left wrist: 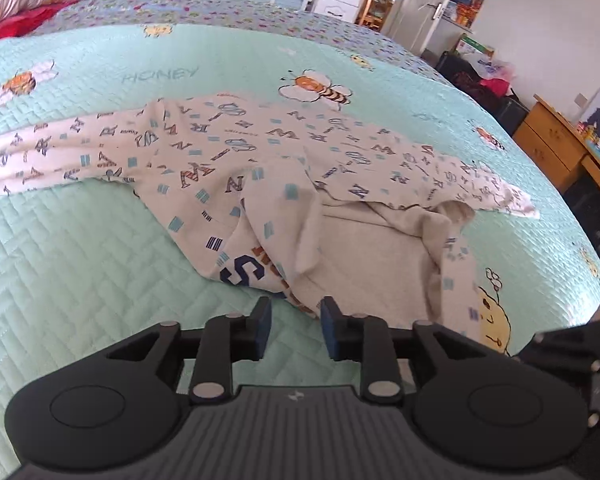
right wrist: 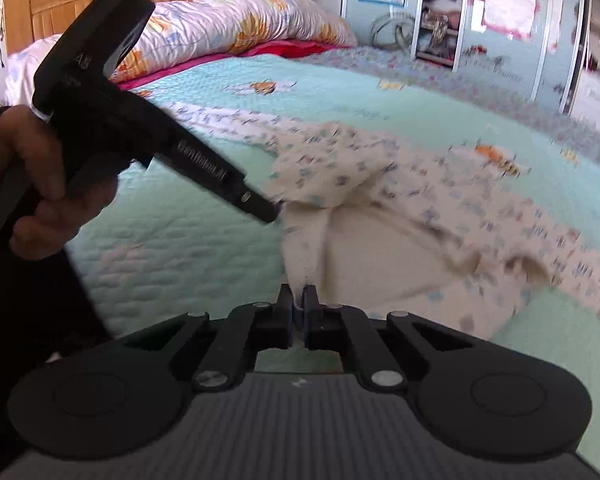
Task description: Fold clothes
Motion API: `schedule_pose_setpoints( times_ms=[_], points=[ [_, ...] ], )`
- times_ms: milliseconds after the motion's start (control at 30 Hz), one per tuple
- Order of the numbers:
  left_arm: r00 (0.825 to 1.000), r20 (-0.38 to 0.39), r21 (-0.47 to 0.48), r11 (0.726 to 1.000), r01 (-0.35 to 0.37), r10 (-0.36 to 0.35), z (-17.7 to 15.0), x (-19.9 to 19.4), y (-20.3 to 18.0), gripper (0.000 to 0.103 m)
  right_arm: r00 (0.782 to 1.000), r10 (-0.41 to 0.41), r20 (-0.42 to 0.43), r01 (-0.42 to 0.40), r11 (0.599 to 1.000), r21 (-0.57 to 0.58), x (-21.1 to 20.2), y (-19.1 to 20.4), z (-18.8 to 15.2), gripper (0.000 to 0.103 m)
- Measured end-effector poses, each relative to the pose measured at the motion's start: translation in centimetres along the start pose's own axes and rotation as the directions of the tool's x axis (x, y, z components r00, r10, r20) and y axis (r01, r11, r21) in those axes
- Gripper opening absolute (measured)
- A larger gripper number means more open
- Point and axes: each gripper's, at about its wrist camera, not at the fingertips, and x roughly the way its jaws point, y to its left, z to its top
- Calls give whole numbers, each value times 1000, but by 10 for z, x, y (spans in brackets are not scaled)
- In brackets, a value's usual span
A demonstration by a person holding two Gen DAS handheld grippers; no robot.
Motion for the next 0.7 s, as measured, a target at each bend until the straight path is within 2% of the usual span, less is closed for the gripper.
schedule_pose_setpoints(
  times_ms=[133, 200, 267, 367, 500, 567, 600, 633, 667, 700],
  points=[
    [1000, 8, 74, 997, -29, 28, 1, -3, -14, 35, 1000, 1, -31, 0, 1000, 20, -9, 8, -7, 7],
    [999, 13, 111, 993, -44, 42, 1, -4, -22, 35, 1000, -8, -20, 9, 999, 45, -13, 5, -7, 14],
    [998, 23, 187, 981, -57, 54, 3, 2, -31, 35, 1000, -22, 2, 22, 997, 77, -17, -1, -6, 31],
    [998, 20, 296, 954, -55, 51, 4, 19, -42, 35, 998, -44, 34, 39, 991, 125, -23, -10, -4, 38],
    [999, -40, 326, 945, -9, 23, 1, 42, -40, 35, 995, -74, 70, 59, 980, 189, -29, -22, -2, 42],
    [999, -48, 319, 948, 7, 9, 2, 48, -38, 35, 995, -80, 60, 65, 974, 216, -25, -28, -3, 43],
    [999, -48, 314, 949, 13, 2, 2, 50, -37, 32, 995, -83, 55, 69, 971, 230, -24, -32, -4, 43],
    [999, -40, 297, 955, 12, -1, 5, 51, -34, 24, 995, -86, 50, 72, 967, 244, -22, -35, -5, 44],
    [1000, -23, 264, 964, 3, 3, 9, 50, -29, 4, 995, -89, 45, 75, 963, 258, -20, -39, -6, 44],
    [1000, 3, 223, 975, -7, 6, 14, 47, -23, 4, 995, -92, 40, 78, 959, 272, -19, -42, -7, 44]
  ],
)
